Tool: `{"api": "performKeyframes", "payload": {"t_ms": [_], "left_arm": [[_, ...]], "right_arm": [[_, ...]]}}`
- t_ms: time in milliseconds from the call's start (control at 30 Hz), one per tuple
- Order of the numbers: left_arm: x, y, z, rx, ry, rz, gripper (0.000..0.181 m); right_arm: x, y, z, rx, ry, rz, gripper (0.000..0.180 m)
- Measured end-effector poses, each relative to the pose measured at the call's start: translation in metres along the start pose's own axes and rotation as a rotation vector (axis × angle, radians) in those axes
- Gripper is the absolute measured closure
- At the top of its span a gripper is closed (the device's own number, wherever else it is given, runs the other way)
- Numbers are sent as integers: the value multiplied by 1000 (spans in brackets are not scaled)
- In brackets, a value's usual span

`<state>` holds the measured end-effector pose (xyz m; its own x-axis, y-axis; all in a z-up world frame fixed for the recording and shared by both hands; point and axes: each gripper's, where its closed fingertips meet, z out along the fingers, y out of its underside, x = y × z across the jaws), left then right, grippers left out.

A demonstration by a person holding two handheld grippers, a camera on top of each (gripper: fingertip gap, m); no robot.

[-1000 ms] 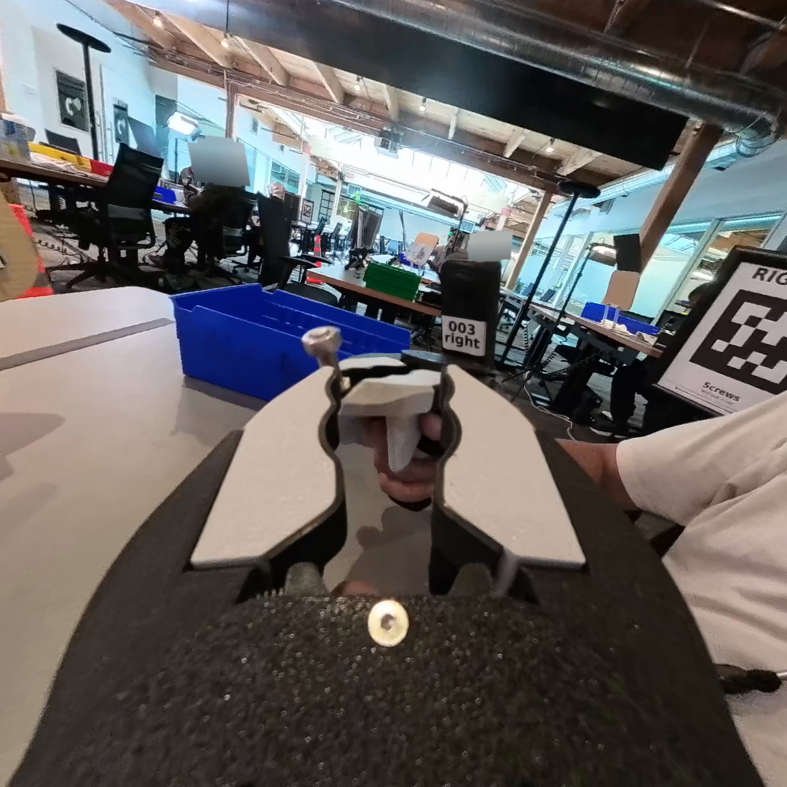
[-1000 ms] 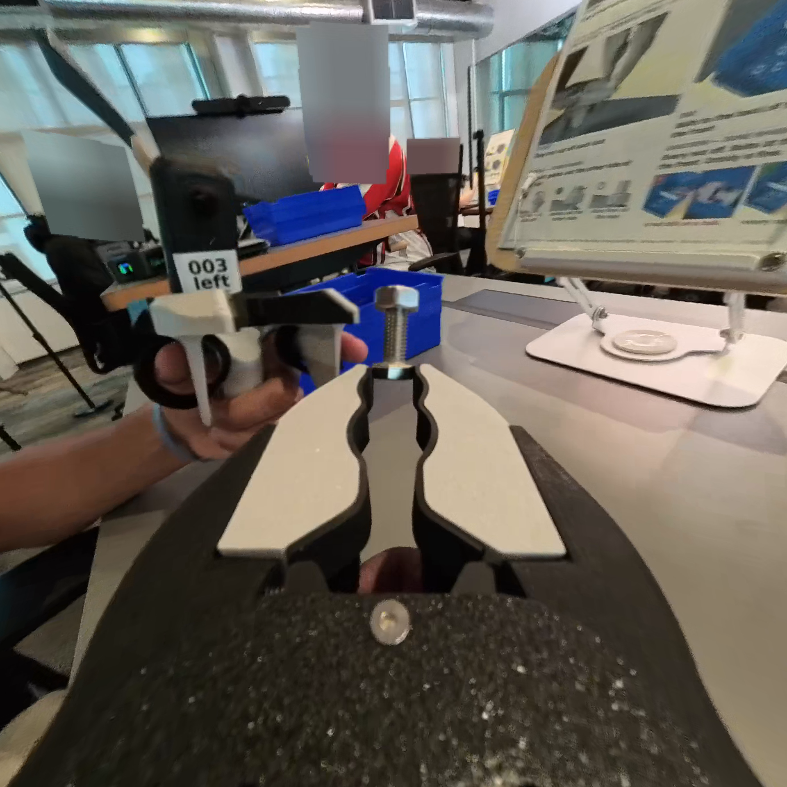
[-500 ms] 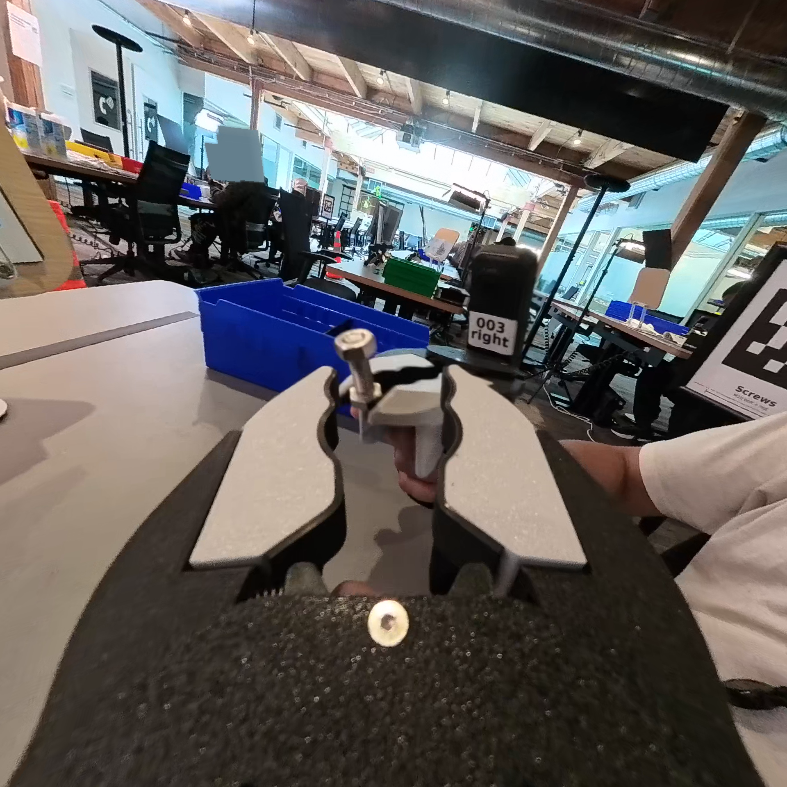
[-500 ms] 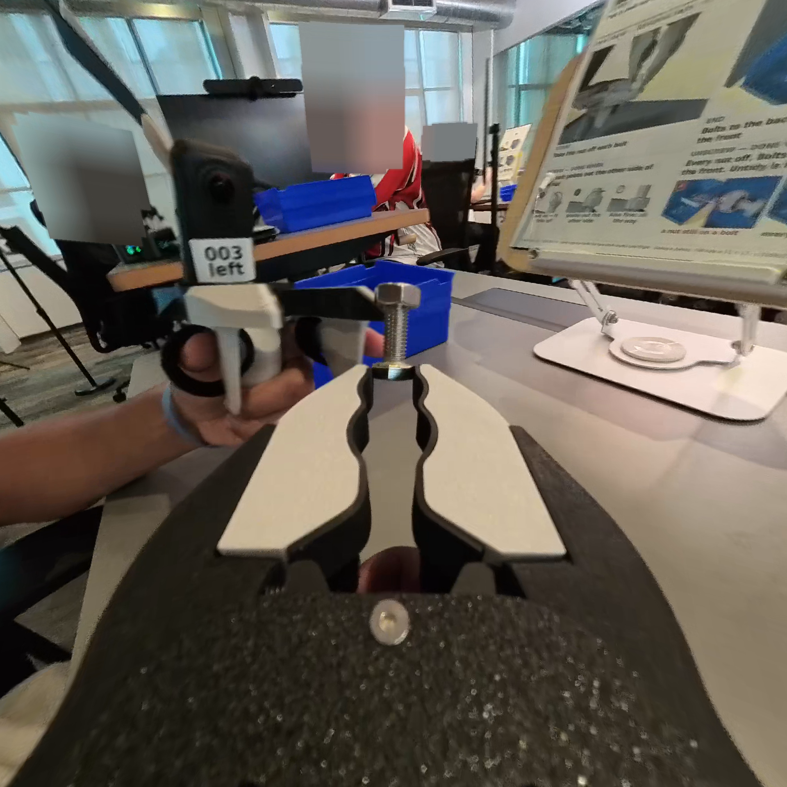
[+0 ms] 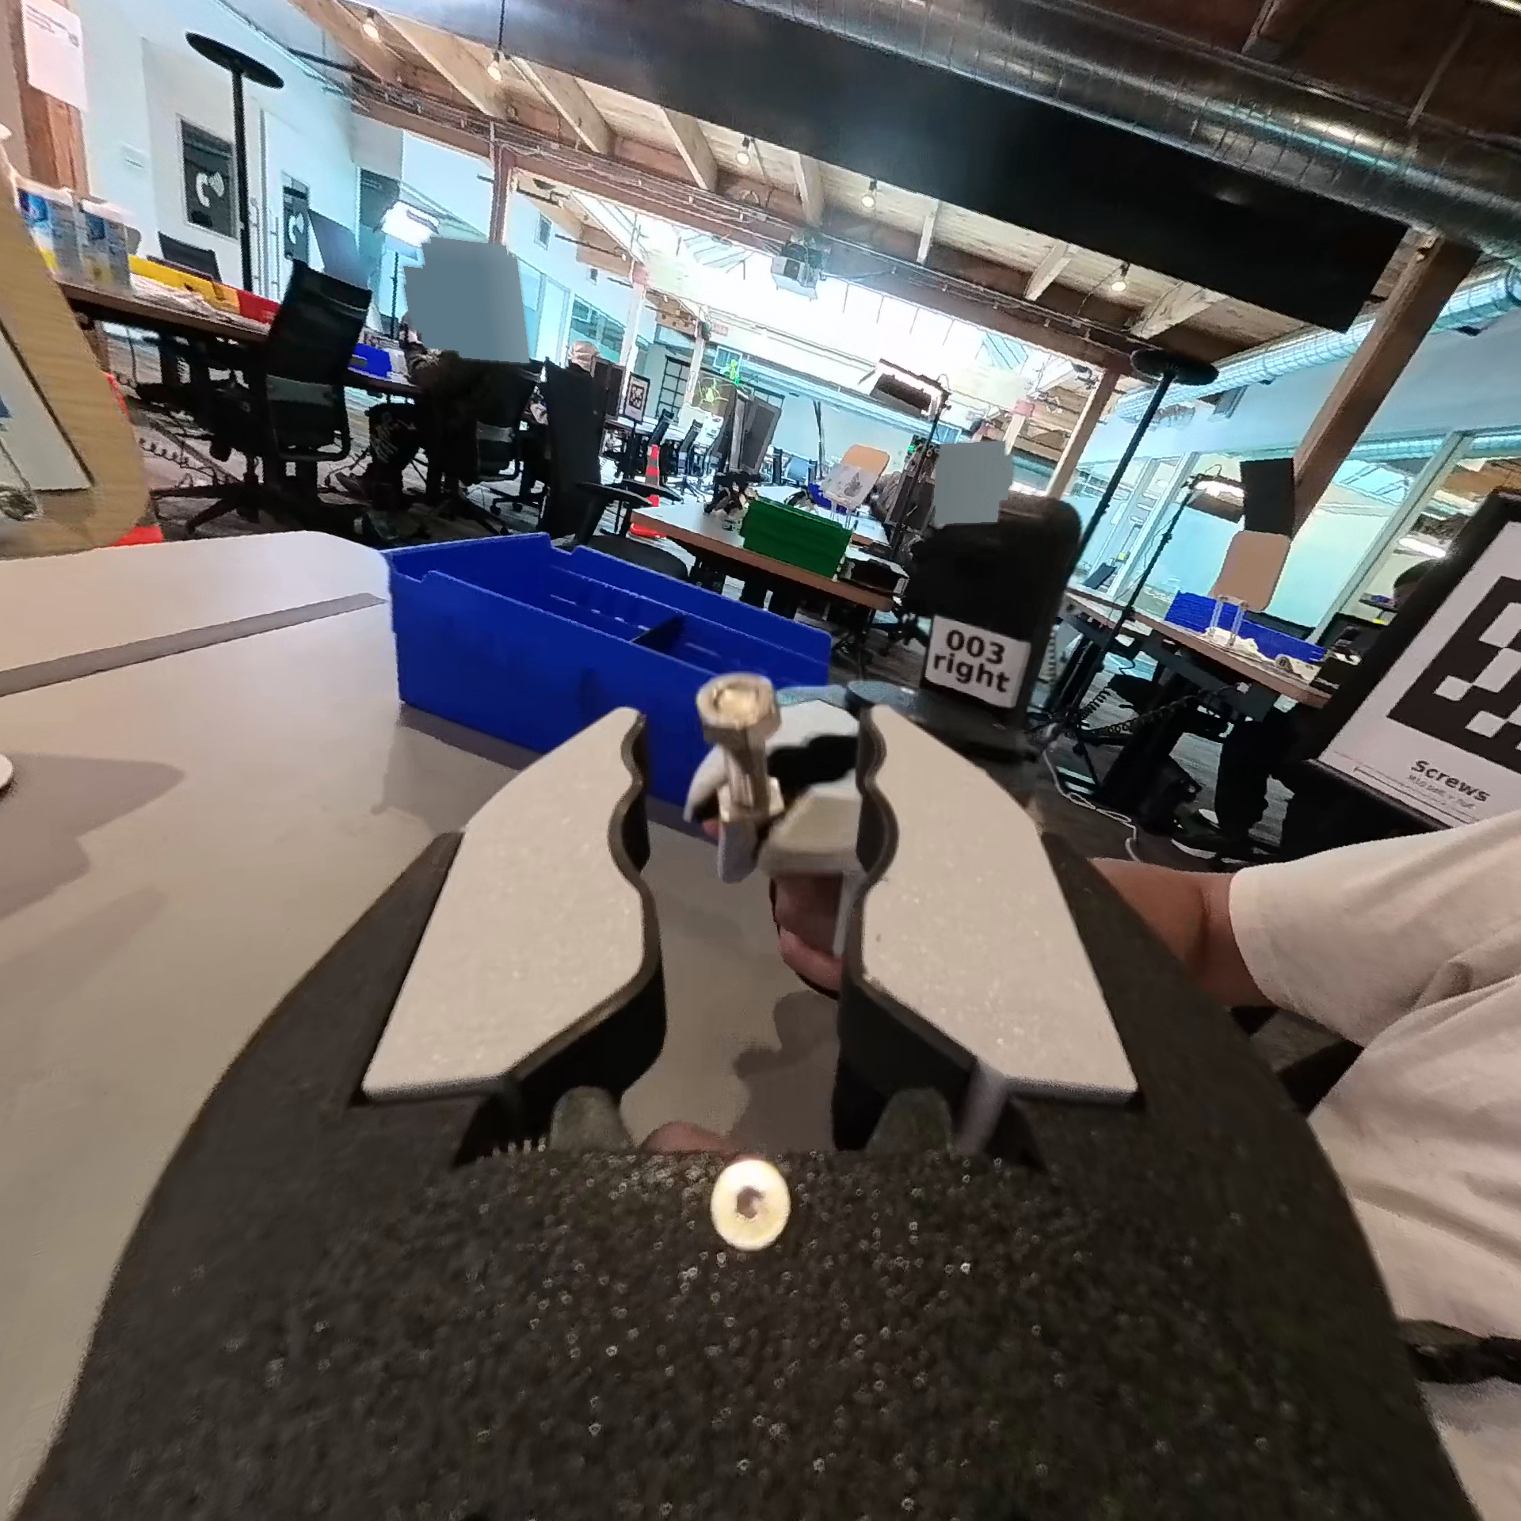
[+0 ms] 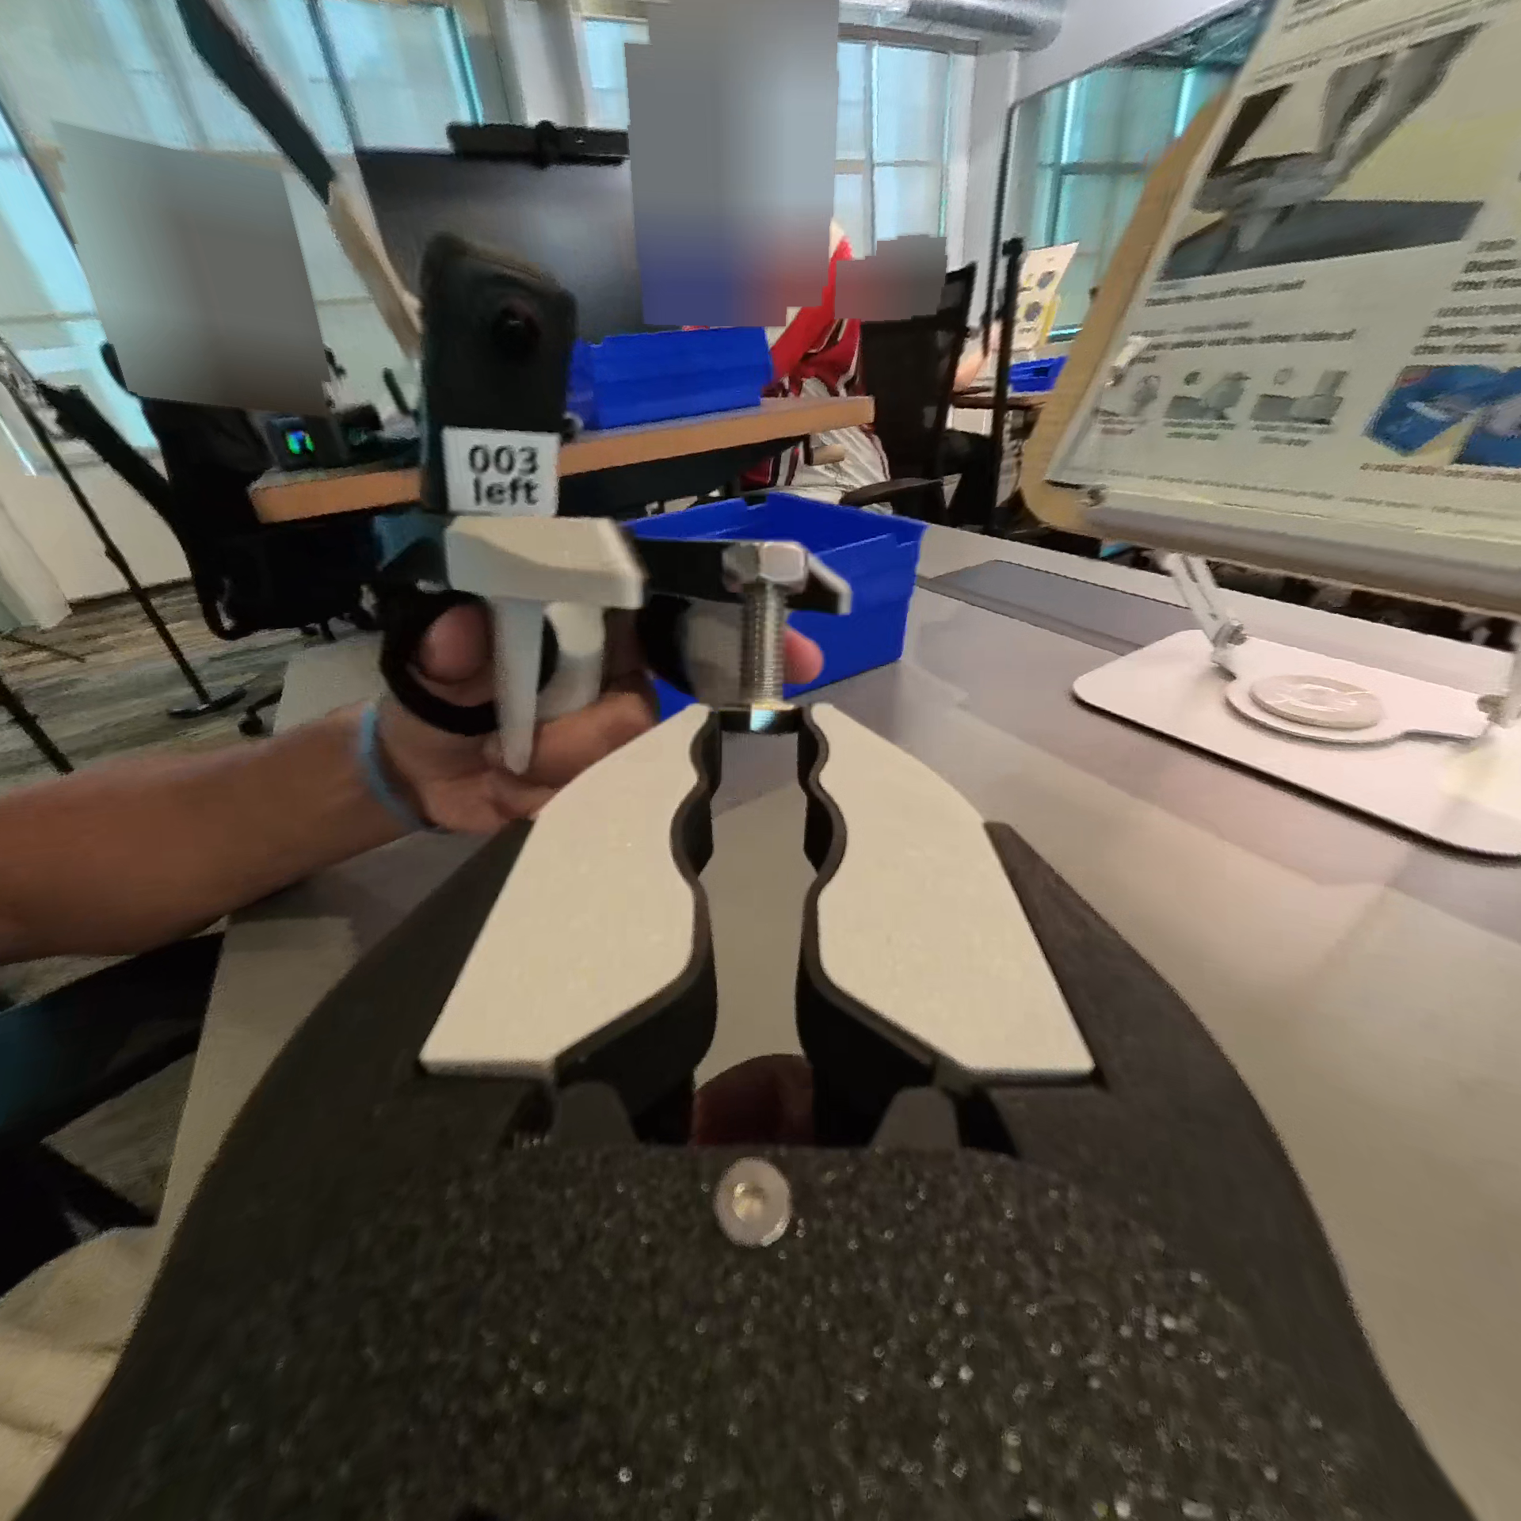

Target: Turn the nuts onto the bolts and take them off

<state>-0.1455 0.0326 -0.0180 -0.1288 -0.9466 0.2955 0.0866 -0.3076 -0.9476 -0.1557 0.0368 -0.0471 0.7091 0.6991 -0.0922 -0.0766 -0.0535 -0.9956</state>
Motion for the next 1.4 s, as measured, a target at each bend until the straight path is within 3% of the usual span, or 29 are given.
{"api": "performKeyframes", "payload": {"t_ms": [100,267,500,567,600,733,867,1100,1233,1400], "left_arm": [[3,0,0,2,14,2,134],[5,-2,0,5,11,20,134],[-2,-1,-2,1,-17,22,133],[0,-4,-3,17,-6,20,143],[0,-6,-5,27,-7,26,160],[-1,-7,-6,31,-10,20,161],[-4,-5,-4,30,-23,-11,162],[-4,-6,-2,48,31,-130,161],[0,-8,-5,55,48,-119,162],[5,-12,-5,70,65,-93,162]], "right_arm": [[-9,8,8,-37,-6,-25,162],[23,-3,-6,10,85,30,162],[-9,2,2,-1,-47,0,162],[-12,-1,2,13,-56,-2,163],[-12,0,2,11,-59,4,162],[-7,-5,-1,37,-21,-10,163],[0,-2,0,3,144,-228,163],[9,-12,-8,-33,540,-854,163],[1,-10,-5,2,343,-581,157],[-18,-10,-4,78,-116,55,136]]}}
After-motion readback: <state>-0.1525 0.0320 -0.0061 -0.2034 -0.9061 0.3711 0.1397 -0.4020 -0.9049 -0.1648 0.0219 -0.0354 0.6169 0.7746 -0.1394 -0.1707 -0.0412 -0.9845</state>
